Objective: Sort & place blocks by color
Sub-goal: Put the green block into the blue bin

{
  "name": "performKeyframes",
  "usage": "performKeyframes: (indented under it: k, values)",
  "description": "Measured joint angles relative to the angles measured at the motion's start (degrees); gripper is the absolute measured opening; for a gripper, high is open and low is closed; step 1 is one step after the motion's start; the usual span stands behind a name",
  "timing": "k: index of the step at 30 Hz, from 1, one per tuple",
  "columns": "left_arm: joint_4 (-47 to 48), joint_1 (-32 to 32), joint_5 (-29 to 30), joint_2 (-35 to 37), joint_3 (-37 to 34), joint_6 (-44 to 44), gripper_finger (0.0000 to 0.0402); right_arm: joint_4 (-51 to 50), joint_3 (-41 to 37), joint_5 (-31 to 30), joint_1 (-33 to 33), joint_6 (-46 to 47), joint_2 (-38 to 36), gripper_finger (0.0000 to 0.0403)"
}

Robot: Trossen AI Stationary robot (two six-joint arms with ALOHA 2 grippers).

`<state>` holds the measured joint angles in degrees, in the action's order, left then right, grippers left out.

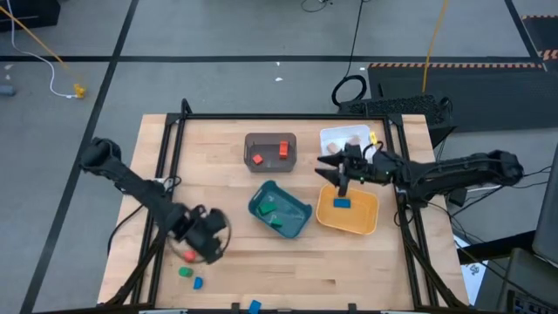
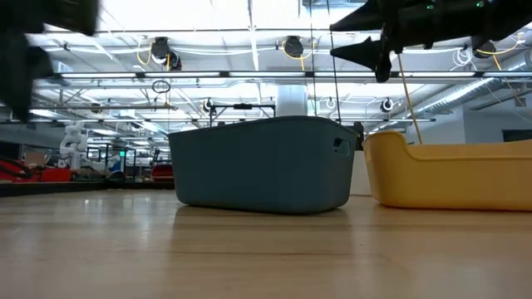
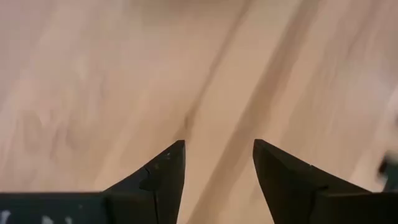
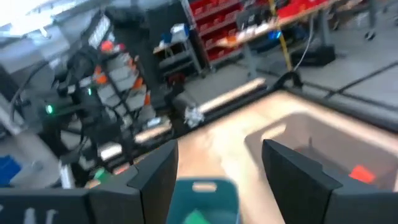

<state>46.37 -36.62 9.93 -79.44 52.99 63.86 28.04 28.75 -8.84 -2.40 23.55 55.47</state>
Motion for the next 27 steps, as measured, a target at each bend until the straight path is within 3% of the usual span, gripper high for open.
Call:
performKeyframes:
  k: [13, 19, 24, 27]
  values:
    - [1.9, -22.8, -2.0, 0.0, 0.0, 26.4, 0.0184, 2.3, -9.0, -0.1, 3.7, 12.3, 0.1, 0.0224]
    - [2.1, -27.5, -1.9, 0.0, 0.0, 34.7, 0.0184, 9.2, -19.0, -0.1, 3.7, 17.5, 0.0, 0.0224]
    - [2.5, -29.5, -1.9, 0.0, 0.0, 39.0, 0.0184, 20.4, -26.9, -1.6, 3.1, 31.6, 0.1, 0.0224]
    - [4.2, -30.1, -1.7, 0.0, 0.0, 40.4, 0.0184, 26.3, -27.4, -0.4, 2.5, 30.3, -0.7, 0.0224]
